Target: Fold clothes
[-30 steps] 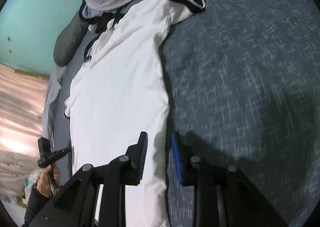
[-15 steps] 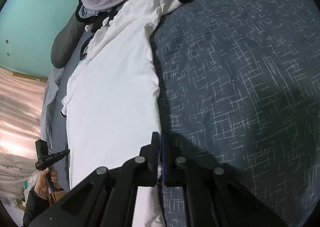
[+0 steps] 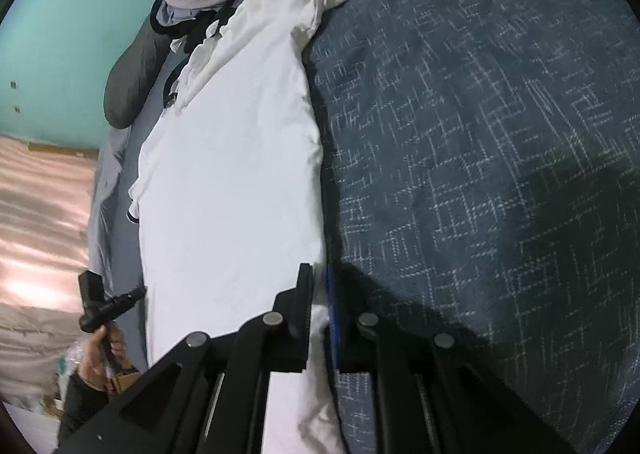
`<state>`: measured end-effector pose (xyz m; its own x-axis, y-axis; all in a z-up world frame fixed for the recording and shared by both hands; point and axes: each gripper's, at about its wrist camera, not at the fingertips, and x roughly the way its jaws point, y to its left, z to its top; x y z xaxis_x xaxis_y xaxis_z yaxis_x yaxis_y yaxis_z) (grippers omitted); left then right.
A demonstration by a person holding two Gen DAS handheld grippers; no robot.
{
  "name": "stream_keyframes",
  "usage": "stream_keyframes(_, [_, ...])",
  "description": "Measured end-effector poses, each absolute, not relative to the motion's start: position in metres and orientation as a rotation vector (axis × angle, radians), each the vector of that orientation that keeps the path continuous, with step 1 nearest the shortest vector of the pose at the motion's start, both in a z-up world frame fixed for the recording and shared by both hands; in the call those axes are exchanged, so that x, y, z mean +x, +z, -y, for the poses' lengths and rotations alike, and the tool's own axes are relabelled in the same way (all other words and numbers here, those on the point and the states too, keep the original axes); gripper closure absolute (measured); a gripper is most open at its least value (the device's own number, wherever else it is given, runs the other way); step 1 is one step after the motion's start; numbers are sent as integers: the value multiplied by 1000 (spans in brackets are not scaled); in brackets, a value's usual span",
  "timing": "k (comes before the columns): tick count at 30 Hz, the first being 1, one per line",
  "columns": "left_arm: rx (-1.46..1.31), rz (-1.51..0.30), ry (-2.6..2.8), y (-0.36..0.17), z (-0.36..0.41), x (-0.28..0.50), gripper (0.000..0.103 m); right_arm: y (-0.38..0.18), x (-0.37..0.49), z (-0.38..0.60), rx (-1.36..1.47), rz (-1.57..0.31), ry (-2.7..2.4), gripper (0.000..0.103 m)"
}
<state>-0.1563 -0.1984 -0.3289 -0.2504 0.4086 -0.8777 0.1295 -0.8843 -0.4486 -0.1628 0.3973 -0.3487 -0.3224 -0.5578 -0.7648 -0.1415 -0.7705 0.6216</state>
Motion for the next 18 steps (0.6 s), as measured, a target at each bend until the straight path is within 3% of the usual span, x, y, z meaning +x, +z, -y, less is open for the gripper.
stream_keyframes(7, [-1797, 660, 2255, -327, 199, -153, 83, -350, -158, -410, 1608, 956, -2210, 99])
stream_keyframes(12, [-1796, 665, 2256, -326, 202, -151, 83, -347, -152, -423, 1619, 1030, -2161, 96])
stream_keyframes(13, [-1796, 666, 2256, -326, 202, -150, 83, -344, -149, -423, 1634, 1006, -2159, 93])
stream_keyframes(16, [-1792, 672, 2254, -325, 201, -150, 83, -337, -143, -418, 1662, 954, -2123, 73])
stream_keyframes(18, [-1785, 674, 2252, -323, 198, -152, 83, -334, -140, -415, 1671, 934, -2103, 73])
